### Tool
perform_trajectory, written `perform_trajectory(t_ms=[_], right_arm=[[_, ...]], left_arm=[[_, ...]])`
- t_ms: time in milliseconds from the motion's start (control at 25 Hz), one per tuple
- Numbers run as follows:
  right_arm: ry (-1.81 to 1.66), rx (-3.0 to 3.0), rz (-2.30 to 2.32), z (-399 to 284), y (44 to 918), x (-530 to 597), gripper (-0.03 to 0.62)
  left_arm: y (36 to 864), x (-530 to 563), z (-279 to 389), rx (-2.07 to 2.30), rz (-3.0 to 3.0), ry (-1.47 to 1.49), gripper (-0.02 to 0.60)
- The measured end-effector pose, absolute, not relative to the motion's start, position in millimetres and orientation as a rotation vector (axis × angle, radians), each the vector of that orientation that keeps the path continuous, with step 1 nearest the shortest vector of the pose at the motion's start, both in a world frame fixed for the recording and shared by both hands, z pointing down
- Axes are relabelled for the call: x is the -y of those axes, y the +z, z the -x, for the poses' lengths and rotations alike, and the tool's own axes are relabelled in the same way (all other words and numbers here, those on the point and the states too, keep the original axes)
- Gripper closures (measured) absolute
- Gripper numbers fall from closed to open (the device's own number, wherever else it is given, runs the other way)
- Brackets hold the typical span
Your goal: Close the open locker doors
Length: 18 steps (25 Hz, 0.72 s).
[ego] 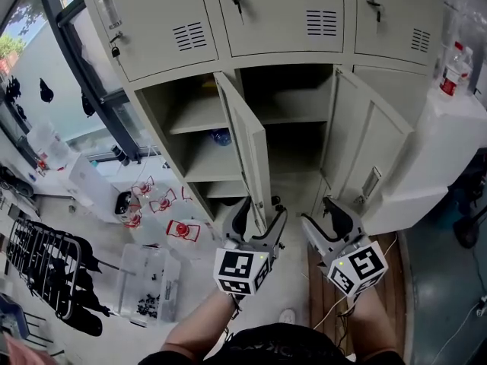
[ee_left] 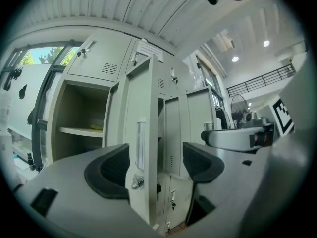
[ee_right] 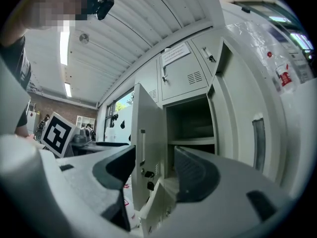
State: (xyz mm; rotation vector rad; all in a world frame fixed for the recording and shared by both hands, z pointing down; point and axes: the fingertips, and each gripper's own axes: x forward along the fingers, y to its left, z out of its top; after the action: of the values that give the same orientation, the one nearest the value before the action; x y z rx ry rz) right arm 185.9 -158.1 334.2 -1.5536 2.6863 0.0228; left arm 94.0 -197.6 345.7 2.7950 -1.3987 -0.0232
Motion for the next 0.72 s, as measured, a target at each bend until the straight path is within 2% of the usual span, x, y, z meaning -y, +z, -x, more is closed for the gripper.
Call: perform_trajectory(t_ms=[320,600,720], right_arm=[[0.012,-2.696,1.527,-197.0,337.0,169.3,0.362],[0.015,-2.704,1.509,-205.5,336.2,172.4,0.362],[0.009,-2.705,1.500,-208.3,337.6,173.5,0.362]], left_arm=[[348.1,217.9,-99.8,1.481,-2.758,-0.001,0.268],[349.4,227.6,-100.8,1.529,-2.712,-0.003,0.335],[349.3,229.4,-99.0,1.563,-2.690,-0.002,0.390]])
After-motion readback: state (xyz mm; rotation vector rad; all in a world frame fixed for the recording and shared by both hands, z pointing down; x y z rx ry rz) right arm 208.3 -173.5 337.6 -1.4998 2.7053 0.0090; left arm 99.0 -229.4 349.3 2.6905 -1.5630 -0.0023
